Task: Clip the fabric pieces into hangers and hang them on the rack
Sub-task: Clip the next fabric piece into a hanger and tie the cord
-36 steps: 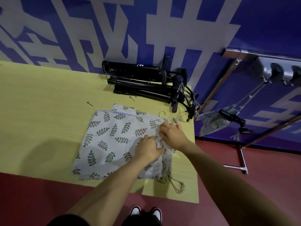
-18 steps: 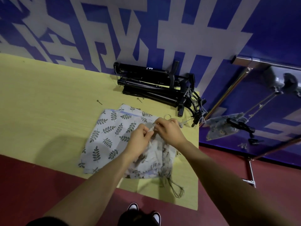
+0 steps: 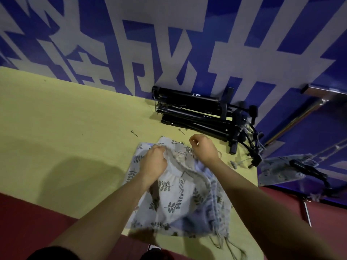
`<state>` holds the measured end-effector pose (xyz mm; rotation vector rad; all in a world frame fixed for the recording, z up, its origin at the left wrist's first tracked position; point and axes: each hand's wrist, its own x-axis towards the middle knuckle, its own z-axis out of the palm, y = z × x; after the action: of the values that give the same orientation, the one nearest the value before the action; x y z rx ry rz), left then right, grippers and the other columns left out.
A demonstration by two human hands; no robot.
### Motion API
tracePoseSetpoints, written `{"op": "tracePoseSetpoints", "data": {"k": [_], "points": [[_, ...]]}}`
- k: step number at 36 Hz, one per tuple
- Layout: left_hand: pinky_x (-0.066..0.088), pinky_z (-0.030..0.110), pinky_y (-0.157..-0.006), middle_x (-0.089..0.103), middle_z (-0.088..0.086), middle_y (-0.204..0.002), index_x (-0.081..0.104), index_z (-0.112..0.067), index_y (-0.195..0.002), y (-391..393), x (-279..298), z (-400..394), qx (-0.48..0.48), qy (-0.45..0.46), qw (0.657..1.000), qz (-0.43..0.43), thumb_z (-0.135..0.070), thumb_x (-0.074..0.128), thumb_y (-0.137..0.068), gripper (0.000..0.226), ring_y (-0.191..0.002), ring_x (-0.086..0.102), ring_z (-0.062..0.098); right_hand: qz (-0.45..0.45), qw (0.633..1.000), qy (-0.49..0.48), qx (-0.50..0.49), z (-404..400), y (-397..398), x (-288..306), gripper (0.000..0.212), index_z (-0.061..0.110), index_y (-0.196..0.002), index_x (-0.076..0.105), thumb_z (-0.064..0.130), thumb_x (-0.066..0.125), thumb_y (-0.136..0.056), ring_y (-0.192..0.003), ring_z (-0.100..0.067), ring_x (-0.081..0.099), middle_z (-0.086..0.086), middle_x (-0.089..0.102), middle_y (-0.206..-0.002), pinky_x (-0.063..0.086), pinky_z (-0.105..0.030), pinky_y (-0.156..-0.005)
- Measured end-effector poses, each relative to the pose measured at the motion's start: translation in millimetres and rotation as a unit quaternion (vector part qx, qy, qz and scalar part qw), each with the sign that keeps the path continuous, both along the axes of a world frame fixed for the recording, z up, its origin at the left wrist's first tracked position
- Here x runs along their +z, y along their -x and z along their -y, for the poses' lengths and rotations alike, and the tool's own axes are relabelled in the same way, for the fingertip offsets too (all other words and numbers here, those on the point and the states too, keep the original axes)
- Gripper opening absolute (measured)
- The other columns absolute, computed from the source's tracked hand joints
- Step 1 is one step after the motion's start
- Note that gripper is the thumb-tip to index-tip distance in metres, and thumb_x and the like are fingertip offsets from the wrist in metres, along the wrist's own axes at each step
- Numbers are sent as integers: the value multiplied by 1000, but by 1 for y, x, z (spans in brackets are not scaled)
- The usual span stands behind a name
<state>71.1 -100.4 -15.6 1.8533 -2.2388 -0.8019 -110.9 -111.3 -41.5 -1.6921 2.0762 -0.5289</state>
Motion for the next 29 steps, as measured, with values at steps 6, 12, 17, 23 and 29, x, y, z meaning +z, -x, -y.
{"op": "tracePoseSetpoints", "data": {"k": [6,12,17,23,29], "points": [[46,34,-70,57,11,-117,62,-9,-115,-20,-12,32,42,24,999,24,-4,50,-88,30,-94,61,28,-23,997,-71,-36,30,-5,-24,22,13,-109,65,10,50,-92,-93,-29,63,-11,64,-111,53,-40,-79],[48,34,-77,57,12,-121,59,-4,-121,-27,-18,51,14,36,998,-39,-3,50,-89,33,-95,61,28,-57,996,-61,-10,21,-6,-39,15,16,-87,53,4,54,-78,-89,-24,51,-2,53,-93,44,-36,-81],[51,33,-69,55,8,-126,54,-6,-130,-23,-20,54,-1,27,997,-79,-1,49,-88,42,-85,63,25,-72,993,-95,-3,16,-4,-48,14,18,-79,49,7,55,-85,-84,-20,50,1,52,-92,35,-28,-73],[42,19,-60,50,4,-136,48,-9,-135,-19,-16,50,-27,15,993,-115,0,47,-89,47,-77,61,24,-25,993,-104,-51,16,-8,-52,10,5,-97,55,3,53,-87,-97,-30,52,-12,55,-101,41,-35,-77],[39,3,-69,45,1,-141,45,-11,-137,-17,-8,42,-22,10,991,-135,0,48,-90,48,-80,60,19,-36,987,-136,-72,14,-11,-52,19,1,-94,59,5,41,-92,-84,-33,60,-19,65,-95,46,-37,-69]]}}
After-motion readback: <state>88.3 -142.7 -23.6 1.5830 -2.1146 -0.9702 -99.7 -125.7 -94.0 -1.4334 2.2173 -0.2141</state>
